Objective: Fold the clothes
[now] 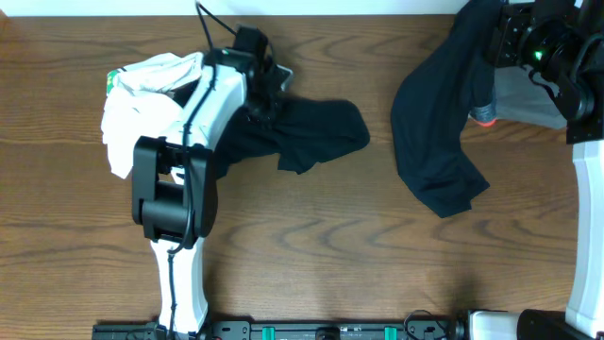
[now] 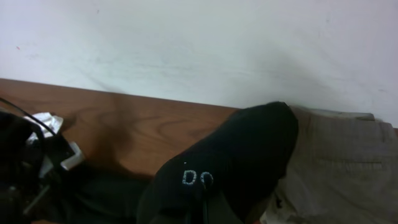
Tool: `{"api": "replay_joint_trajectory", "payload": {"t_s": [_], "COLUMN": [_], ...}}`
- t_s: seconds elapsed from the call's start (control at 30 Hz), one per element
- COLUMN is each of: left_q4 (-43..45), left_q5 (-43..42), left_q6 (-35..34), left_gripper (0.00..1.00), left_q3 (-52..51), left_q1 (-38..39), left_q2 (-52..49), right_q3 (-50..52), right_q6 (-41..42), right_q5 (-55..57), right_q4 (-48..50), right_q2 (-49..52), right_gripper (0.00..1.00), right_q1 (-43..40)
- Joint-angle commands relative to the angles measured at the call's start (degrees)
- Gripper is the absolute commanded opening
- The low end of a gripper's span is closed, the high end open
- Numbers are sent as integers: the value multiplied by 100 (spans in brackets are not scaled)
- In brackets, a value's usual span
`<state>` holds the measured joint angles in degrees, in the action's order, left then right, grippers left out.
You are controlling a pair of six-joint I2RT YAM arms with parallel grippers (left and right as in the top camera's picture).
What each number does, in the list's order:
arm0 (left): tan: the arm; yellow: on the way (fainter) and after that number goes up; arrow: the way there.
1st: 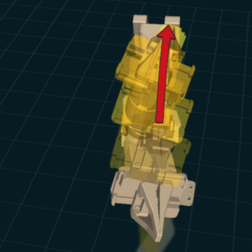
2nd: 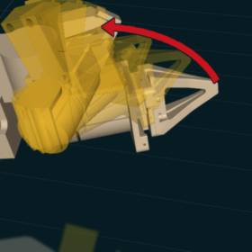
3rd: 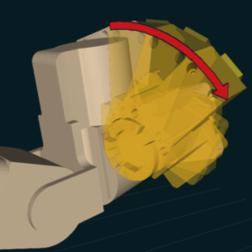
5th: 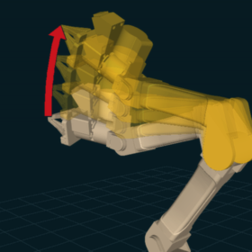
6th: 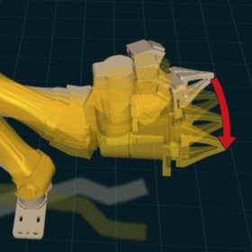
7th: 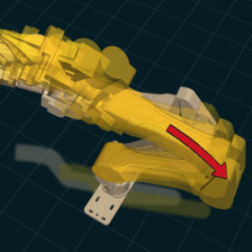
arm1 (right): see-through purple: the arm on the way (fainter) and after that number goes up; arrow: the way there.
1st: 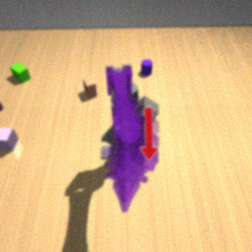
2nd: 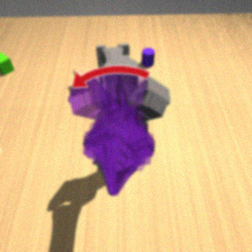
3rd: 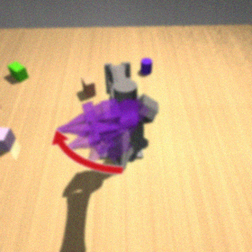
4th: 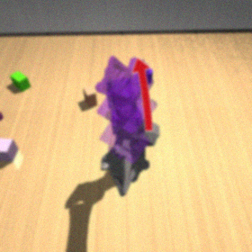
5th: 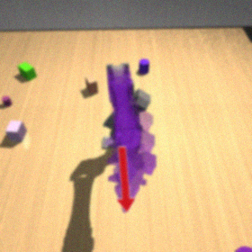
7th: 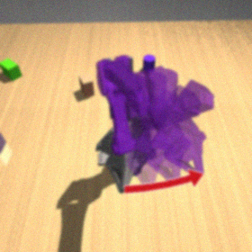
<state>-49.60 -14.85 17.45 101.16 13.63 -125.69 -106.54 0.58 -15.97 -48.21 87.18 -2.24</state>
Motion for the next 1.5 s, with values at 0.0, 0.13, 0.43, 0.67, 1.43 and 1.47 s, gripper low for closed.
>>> {"api": "replay_joint_trajectory", "payload": {"t_s": [0.0, 0.13, 0.43, 0.67, 1.43, 1.47], "left_q4": [389, 1034, 2194, 3001, 4214, 4306], "left_q5": [175, 837, 2520, 2516, 2951, 2953], "left_q6": [-251, -595, -1596, -1609, -3711, -3777], "left_gripper": [10, 9, 9, 9, 24, 27], "left_q3": [-341, -793, -1585, -1589, -1587, -1587], "left_q1": [-22, -74, -844, -1980, -2964, -2997], "left_q2": [96, 96, 94, 94, 94, 94], "right_q3": [-90, -87, 52, 168, 177, 177], "right_q6": [-66, -66, -66, -63, -22, -22], "right_q5": [-101, -101, -103, -103, -101, -101], "right_q4": [33, -7, -70, -109, -74, -107], "right_q2": [-26, -15, 39, 221, 719, 719], "right_gripper": [1, 1, 1, 1, 1, 1], "right_q1": [-33, -31, -31, 52, 306, 306]}}
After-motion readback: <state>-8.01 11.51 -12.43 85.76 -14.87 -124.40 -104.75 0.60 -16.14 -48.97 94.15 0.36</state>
